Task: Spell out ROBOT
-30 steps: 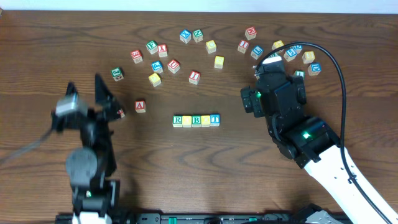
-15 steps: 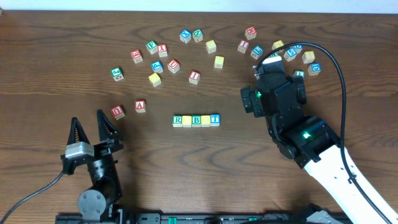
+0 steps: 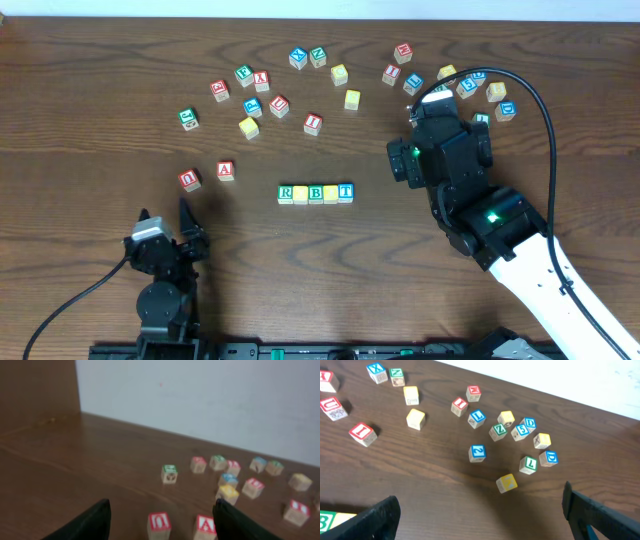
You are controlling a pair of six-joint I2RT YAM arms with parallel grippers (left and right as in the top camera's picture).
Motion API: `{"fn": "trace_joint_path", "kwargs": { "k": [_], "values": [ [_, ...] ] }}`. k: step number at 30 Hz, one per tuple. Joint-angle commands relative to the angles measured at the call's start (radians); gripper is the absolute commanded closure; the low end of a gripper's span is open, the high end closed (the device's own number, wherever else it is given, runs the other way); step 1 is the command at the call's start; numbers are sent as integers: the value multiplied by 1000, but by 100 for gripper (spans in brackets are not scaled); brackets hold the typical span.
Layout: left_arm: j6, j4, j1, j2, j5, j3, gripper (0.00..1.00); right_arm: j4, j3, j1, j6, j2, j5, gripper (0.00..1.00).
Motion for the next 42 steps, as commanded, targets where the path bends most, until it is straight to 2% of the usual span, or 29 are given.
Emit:
{"fn": "trace_joint_path", "kwargs": {
  "k": [1, 42],
  "values": [
    [14, -76, 7, -10, 49, -3, 36, 3, 14, -4, 16, 0, 14, 1],
    [14, -74, 7, -3, 65, -2, 36, -20, 14, -4, 1, 0, 11, 1]
  ]
}}
